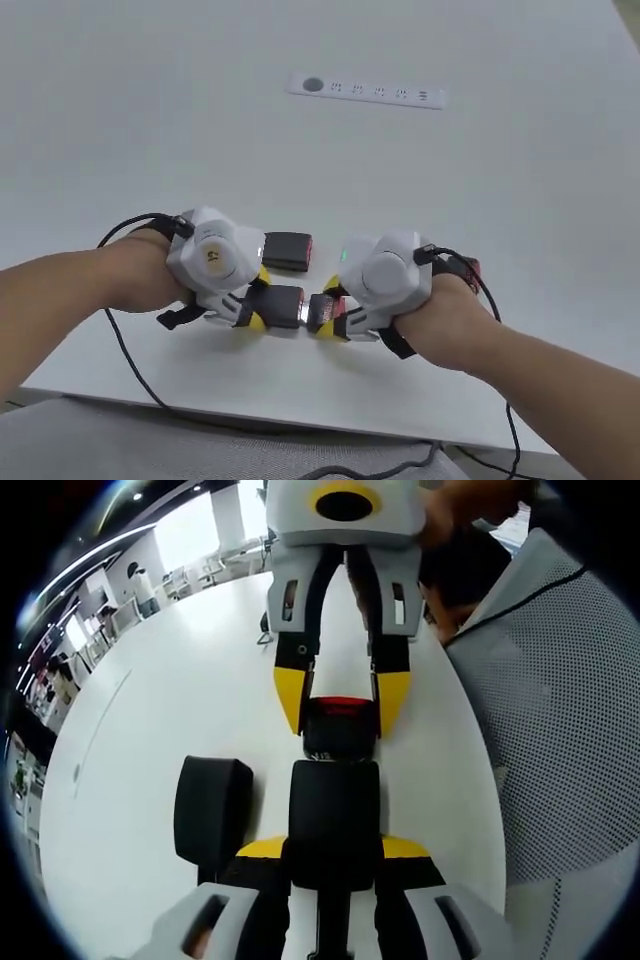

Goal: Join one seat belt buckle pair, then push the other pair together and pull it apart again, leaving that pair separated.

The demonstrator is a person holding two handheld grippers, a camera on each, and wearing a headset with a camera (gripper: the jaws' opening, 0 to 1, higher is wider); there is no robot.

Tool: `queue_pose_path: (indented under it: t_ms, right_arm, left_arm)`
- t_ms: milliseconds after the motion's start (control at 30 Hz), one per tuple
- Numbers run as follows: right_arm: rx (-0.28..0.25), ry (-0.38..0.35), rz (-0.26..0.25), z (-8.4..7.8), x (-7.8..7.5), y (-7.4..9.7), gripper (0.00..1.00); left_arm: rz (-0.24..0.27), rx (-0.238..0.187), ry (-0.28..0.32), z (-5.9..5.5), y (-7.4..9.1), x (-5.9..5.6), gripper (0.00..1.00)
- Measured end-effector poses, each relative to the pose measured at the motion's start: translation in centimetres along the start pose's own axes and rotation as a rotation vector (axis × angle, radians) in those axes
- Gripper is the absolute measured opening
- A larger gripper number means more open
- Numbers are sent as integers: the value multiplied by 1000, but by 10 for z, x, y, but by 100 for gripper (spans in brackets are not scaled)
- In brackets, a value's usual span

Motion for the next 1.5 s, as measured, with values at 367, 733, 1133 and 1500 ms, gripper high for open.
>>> queue_pose_path:
  t_ms: [367,733,1133,1500]
  right_arm:
    - [0,-17,10,-3,-2,-1,28]
    - [-2,-17,15,-1,0,1,29]
    - [1,-39,5,-1,1,-1,30]
    - [15,-49,-13,-1,3,-2,31]
  left_arm:
    - [2,8,2,0,-2,1,32]
    - [3,7,10,-1,-3,0,32]
    - [1,29,29,5,-2,-3,33]
    - [22,60,32,7,-2,-3,34]
Point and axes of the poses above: the centre of the closed fingertips' face, and the gripper's own axes: y roughly backward along the fingers, x roughly to its left, z roughly out of its top, the point moved 4 cm from there along y, roughly backward along the fingers, and after that the axes turned 6 degrees about -z, right-handed, at the moved point
